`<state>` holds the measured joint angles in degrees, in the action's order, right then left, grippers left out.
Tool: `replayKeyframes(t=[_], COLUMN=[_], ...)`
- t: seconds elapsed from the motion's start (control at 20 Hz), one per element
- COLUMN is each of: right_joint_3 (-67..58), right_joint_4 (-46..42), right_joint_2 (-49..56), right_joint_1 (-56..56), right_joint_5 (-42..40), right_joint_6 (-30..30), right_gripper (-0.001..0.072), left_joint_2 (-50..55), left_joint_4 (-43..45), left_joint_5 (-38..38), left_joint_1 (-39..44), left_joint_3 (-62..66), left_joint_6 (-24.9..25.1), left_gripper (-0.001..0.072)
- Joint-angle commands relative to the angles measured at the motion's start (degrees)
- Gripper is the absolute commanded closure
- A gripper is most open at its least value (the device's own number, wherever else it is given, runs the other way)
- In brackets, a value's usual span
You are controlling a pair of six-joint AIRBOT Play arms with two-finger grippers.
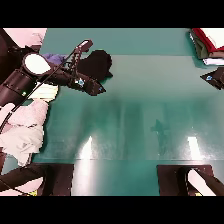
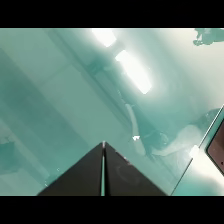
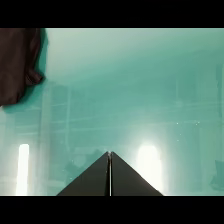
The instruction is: Fold the shirts.
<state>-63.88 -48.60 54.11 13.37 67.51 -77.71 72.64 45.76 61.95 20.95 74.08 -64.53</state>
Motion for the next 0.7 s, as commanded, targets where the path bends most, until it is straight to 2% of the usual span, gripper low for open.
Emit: replayKeyframes(t=[0.0, 0.55, 0.65], right_joint_3=[0.0, 0.0, 0.0], right_joint_4=[0.0, 0.0, 0.0], right_joint_2=[0.0, 0.0, 0.0], right_joint_1=[0.0, 0.0, 0.0], right_joint_5=[0.0, 0.0, -0.1], right_joint_6=[0.0, 0.0, 0.0], right_gripper=[0.0694, 0.0694, 0.0694], left_joint_2=[0.0, 0.0, 0.0], left_joint_4=[0.0, -2.6, -3.4], left_joint_5=[0.0, -0.1, -2.6], left_joint_1=[0.0, 0.0, 0.0], left_joint_3=[0.1, 0.1, 0.1], left_joint_6=[0.0, 0.0, 0.0], left_gripper=[0.0684, 0.0684, 0.0684])
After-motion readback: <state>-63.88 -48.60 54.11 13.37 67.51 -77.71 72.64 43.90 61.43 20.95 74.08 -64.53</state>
